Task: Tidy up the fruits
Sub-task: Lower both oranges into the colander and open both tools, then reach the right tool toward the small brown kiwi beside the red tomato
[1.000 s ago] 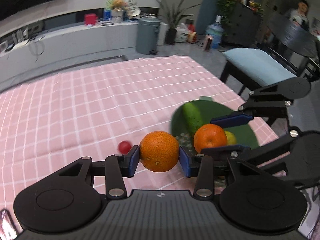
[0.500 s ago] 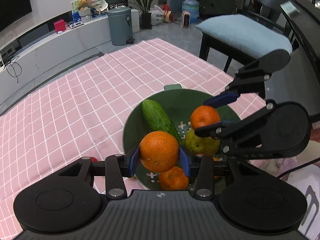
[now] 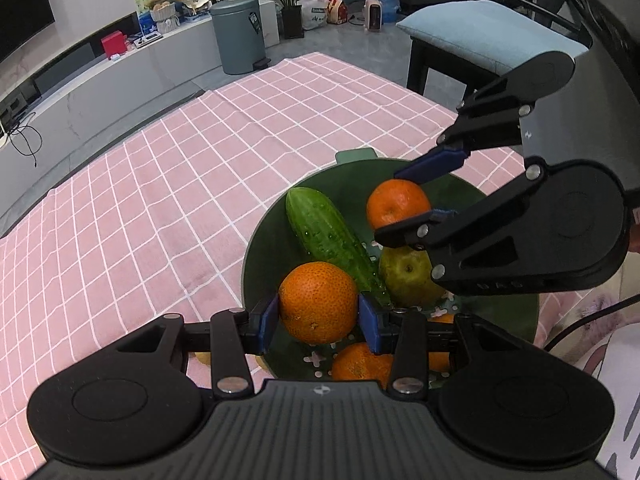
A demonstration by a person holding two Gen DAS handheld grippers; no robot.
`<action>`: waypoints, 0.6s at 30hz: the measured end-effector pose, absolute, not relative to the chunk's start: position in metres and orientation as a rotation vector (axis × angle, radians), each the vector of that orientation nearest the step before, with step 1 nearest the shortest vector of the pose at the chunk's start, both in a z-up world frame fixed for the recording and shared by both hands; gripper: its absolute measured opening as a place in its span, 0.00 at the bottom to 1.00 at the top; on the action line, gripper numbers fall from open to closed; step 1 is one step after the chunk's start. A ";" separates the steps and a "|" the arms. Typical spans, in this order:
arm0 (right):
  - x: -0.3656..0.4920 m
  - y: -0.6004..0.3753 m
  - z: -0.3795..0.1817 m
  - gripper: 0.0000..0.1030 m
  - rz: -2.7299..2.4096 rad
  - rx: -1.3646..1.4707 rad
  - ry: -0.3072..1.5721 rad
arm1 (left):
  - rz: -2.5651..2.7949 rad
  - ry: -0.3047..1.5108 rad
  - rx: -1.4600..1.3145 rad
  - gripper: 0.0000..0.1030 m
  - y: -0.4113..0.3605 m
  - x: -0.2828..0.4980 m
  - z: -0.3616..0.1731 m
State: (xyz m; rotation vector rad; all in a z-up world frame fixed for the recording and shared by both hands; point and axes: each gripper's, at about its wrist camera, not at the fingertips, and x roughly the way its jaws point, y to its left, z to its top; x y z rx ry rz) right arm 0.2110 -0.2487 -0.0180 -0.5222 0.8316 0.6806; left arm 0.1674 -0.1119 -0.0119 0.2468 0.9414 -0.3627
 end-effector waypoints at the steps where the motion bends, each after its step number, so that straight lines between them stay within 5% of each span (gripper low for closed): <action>1: 0.212 -0.248 -0.018 0.37 0.681 -0.520 0.832 | -0.363 0.944 0.249 0.47 -0.112 0.168 -0.013; 18: 0.222 -0.240 -0.020 0.40 0.675 -0.507 0.859 | -0.389 0.976 0.168 0.52 -0.096 0.172 -0.022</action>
